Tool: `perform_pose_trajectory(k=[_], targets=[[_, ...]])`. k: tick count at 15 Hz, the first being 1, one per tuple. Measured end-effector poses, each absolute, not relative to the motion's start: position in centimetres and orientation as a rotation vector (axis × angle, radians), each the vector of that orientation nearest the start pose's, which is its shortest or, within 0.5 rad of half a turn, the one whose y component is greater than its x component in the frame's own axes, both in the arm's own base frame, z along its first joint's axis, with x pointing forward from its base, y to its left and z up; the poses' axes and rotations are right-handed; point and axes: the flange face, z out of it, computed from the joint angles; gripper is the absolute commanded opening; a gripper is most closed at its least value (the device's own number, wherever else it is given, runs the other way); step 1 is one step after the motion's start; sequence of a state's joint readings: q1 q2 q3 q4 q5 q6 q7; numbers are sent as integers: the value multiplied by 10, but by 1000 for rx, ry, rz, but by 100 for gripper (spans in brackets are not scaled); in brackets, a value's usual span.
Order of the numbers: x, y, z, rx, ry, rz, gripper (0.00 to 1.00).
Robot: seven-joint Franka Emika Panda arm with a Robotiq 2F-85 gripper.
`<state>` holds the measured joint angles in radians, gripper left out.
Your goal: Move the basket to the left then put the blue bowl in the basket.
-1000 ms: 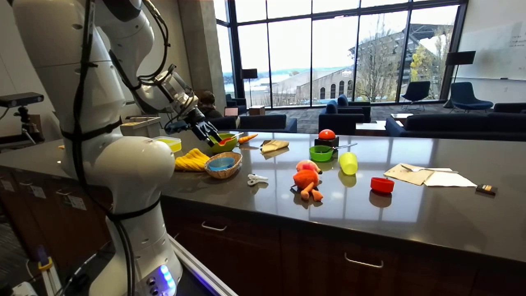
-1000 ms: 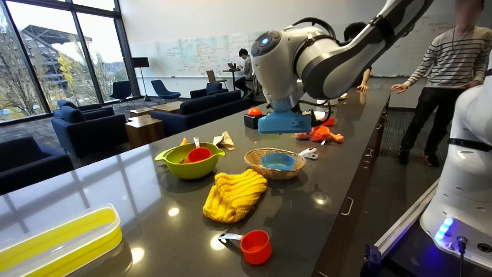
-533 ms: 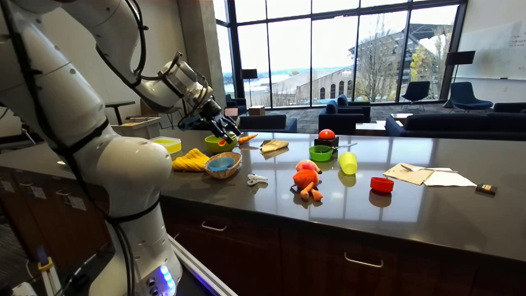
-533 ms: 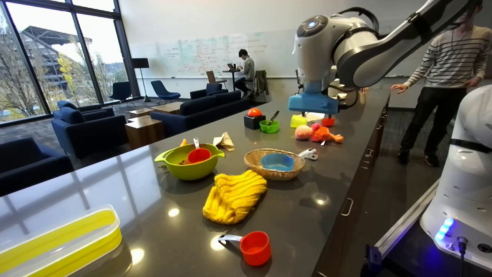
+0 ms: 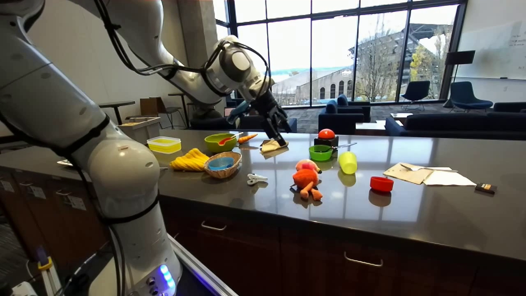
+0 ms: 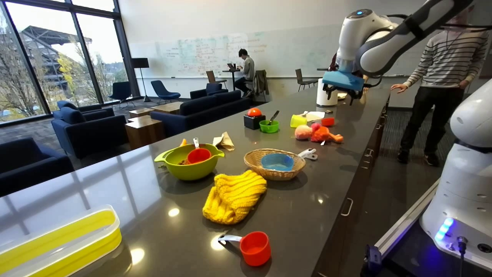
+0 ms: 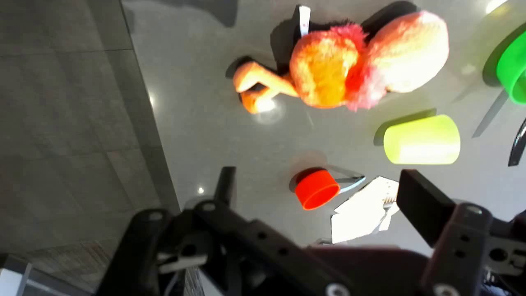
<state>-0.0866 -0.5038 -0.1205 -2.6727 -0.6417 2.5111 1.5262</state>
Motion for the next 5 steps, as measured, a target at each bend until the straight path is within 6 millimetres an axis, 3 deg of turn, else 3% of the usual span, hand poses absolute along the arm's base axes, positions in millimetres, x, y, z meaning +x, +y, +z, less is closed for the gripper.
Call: perform_pose_trajectory(k=[3,5], targets=[[406,-159,439,-2507,1795,-795,100],[414,-190,441,-2521,1779,-795,100]])
